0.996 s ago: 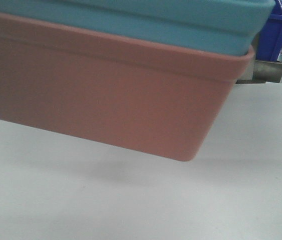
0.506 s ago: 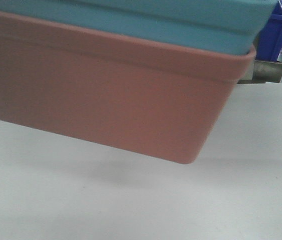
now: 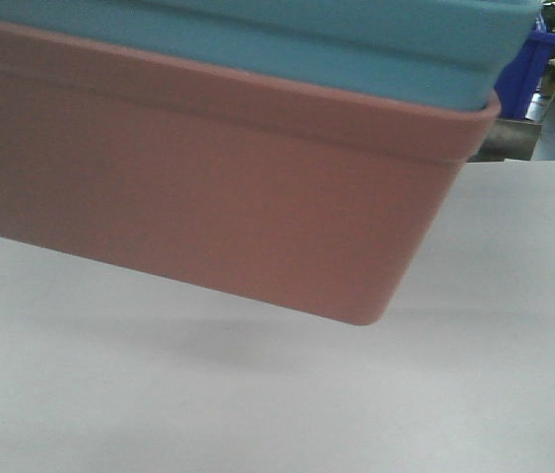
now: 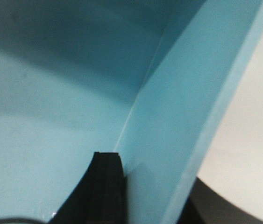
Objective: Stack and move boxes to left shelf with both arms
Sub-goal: 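Hold the stacked boxes with both grippers while the base drives away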
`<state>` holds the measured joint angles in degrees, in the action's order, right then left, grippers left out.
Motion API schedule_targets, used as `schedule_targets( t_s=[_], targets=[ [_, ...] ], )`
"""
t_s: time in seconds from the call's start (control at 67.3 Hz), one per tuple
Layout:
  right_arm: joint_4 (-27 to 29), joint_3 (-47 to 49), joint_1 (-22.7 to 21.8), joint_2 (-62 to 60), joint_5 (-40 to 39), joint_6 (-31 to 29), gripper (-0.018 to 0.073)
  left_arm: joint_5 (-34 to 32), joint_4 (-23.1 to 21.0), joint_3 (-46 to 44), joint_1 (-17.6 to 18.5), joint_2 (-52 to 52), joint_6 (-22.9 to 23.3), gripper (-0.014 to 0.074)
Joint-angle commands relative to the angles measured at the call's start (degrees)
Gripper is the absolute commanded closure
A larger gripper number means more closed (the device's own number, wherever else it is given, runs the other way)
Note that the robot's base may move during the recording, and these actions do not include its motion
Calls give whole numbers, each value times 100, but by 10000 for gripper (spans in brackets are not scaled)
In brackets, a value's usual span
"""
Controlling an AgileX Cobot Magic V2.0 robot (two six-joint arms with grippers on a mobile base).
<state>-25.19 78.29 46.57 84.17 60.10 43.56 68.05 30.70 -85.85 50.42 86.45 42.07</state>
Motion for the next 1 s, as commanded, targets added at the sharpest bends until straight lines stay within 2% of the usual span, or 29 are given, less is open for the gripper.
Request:
schedule_targets(
  t_s=[0.0,0.981],
  targets=[
    [70,310,181,-164,-1683,-206,531,-1521,-829,-287,324,-209,-272,608],
    [70,310,181,-164,-1676,-206,531,-1521,-829,-287,324,-209,-272,608]
  ],
)
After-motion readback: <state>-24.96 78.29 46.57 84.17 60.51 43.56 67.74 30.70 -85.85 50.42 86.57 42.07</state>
